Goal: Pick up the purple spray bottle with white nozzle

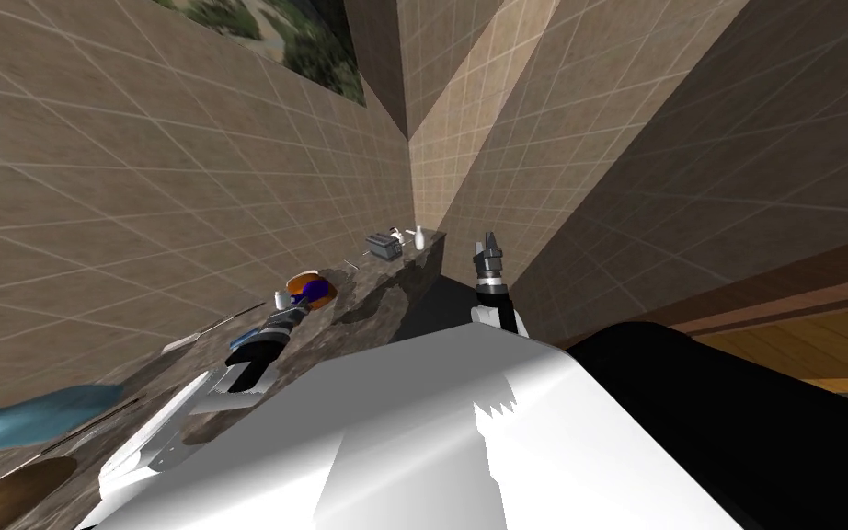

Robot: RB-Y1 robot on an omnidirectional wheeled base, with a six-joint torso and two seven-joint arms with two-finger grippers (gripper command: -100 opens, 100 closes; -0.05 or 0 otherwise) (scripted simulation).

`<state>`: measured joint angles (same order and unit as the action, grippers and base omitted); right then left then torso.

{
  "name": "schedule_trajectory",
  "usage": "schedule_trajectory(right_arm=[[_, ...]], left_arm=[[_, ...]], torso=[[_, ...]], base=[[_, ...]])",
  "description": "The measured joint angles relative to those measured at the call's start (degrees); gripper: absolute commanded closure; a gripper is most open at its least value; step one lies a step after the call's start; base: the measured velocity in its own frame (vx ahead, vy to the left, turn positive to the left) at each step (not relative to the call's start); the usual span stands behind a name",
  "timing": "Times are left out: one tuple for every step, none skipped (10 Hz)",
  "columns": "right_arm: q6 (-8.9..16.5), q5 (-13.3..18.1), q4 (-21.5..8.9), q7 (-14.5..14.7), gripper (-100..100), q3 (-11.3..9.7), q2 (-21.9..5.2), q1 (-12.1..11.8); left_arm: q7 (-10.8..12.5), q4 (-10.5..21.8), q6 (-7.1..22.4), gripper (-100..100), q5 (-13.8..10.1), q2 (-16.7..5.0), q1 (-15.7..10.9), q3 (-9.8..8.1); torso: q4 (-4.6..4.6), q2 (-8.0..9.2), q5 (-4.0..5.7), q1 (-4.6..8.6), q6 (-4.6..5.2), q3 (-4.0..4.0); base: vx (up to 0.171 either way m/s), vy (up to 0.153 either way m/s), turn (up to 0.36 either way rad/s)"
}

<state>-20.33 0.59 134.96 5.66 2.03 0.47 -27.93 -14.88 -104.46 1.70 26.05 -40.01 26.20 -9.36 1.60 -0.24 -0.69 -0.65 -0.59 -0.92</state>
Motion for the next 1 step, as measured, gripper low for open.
schedule_trajectory(right_arm=[[0.0,0.0,0.0,0.0,0,0.0,0.0,0.0]], left_arm=[[0.0,-0.1,0.1,0,0.0,0.0,0.2,-0.07]], torso=[[0.02,-0.03,-0.02,-0.03,0.08,-0.02]], base=[[0.000,0.000,0.000]])
